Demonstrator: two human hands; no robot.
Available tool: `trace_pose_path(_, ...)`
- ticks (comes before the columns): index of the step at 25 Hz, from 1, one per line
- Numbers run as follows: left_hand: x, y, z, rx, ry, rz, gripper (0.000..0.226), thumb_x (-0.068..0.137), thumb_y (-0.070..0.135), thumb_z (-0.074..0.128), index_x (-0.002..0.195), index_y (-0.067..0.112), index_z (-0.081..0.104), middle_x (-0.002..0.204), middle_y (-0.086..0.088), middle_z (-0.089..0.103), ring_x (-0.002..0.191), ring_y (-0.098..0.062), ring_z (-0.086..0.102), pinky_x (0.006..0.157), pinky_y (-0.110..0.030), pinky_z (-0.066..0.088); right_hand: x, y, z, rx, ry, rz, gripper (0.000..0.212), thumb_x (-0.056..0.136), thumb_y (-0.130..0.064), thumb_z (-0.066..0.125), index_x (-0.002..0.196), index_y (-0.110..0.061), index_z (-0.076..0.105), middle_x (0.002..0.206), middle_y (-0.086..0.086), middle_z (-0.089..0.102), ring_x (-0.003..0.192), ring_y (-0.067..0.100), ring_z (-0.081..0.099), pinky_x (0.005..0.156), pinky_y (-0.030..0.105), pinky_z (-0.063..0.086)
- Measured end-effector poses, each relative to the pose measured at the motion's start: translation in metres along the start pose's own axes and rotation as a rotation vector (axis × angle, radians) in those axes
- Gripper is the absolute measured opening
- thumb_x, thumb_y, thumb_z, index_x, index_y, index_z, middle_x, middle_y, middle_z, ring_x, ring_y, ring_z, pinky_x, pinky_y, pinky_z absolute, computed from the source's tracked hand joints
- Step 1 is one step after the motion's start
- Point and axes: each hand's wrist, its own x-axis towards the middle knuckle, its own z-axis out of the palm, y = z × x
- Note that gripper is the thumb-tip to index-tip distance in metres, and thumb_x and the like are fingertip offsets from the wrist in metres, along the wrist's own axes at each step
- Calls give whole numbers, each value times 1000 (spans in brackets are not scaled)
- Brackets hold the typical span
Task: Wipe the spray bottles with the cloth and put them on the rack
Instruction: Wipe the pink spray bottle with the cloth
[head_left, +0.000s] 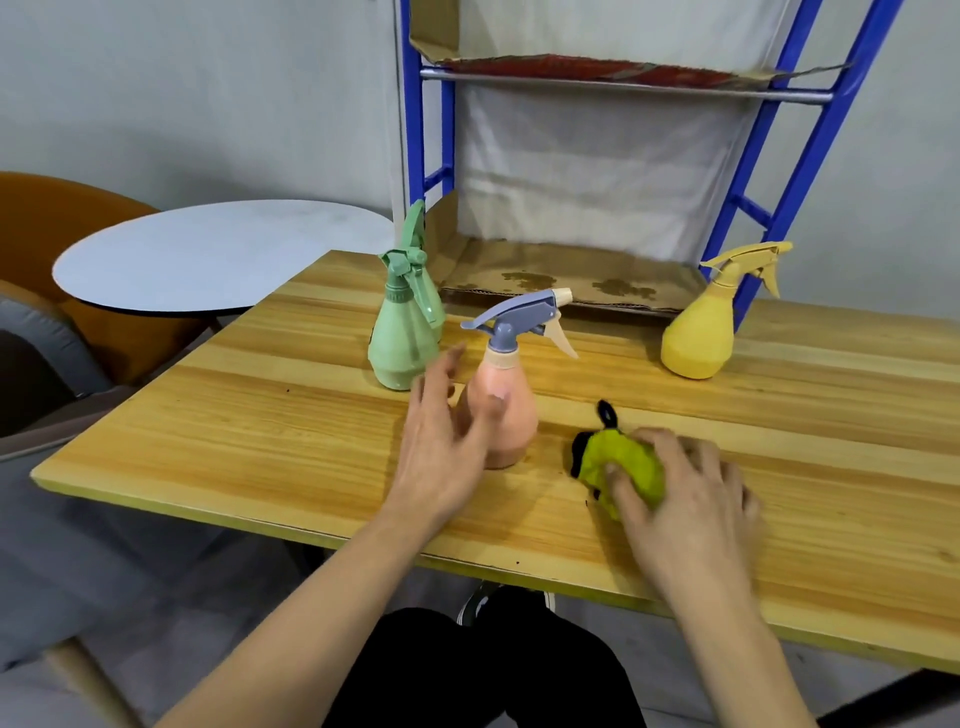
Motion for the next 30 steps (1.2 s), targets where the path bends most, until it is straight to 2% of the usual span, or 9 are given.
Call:
trace_pose_path(2, 16, 13, -18, -109, -34, 45, 61, 96, 61, 56, 151, 39, 43, 147, 12, 54, 130, -7, 55, 110, -42, 50, -3, 8, 3, -135, -81, -18, 42, 88, -47, 67, 128, -37, 58, 118, 4, 57, 105, 36, 54, 90, 47, 44)
trace_pose_path(4, 31, 31, -34, -103, -88, 94, 44, 98, 45, 65, 141, 34, 59, 132, 13, 67, 122, -1, 62, 109, -37, 52, -1, 3, 1, 65, -125, -11, 40, 90, -40, 67, 129, -38, 59, 114, 3, 56, 105, 33, 54, 91, 41, 45)
trace_pose_path(7, 43, 43, -36, 19, -116, 172, 18, 94, 39, 73, 110, 42, 69, 105, 16, 76, 99, -5, 73, 96, -42, 58, 2, -23, -5, 520, 3, 61, 35, 94, -32, 66, 128, -37, 62, 116, -1, 54, 103, 5, 52, 89, 20, 37)
trace_pose_path(11, 43, 39, -35, 43, -124, 223, 15, 89, 38, 71, 100, 48, 71, 98, 16, 77, 94, -11, 75, 88, -50, 59, 10, -76, 10, 710, -17, 24, 33, 96, -28, 65, 128, -38, 62, 118, -4, 55, 98, -24, 43, 84, -5, 27)
trace_pose_path(13, 42, 37, -36, 28, -117, 225, 18, 90, 33, 70, 104, 45, 72, 97, 15, 78, 94, -12, 76, 88, -50, 61, 15, -87, 19, 748, -4, 5, 38, 97, -28, 62, 133, -40, 59, 119, -8, 53, 103, -19, 45, 89, -4, 28)
trace_pose_path(16, 42, 34, -35, 37, -94, 245, 14, 90, 38, 71, 104, 39, 73, 96, 12, 78, 93, -14, 76, 86, -50, 61, 18, -71, 31, 670, -43, -51, 41, 97, -23, 62, 137, -34, 60, 118, -5, 57, 113, 5, 56, 100, 15, 39)
trace_pose_path(19, 41, 31, -33, 45, -80, 239, 18, 91, 42, 73, 108, 37, 72, 97, 12, 78, 91, -11, 76, 86, -47, 61, 19, -47, 31, 391, -201, 43, 40, 96, -20, 62, 134, -29, 63, 113, 3, 57, 114, 28, 59, 91, 19, 36)
trace_pose_path(25, 42, 29, -32, 88, -56, 300, 17, 94, 36, 70, 109, 31, 72, 98, 13, 78, 96, -3, 73, 85, -44, 62, 35, -81, 23, 672, -51, -69, 39, 94, -19, 62, 131, -32, 65, 125, 1, 67, 118, 17, 59, 104, 29, 43)
trace_pose_path(30, 41, 29, -32, 109, -42, 271, 28, 89, 52, 69, 112, 35, 72, 98, 14, 78, 95, -6, 74, 85, -47, 61, 23, -57, 28, 408, -226, 96, 39, 96, -20, 60, 133, -26, 64, 127, 8, 66, 118, 28, 61, 97, 27, 43)
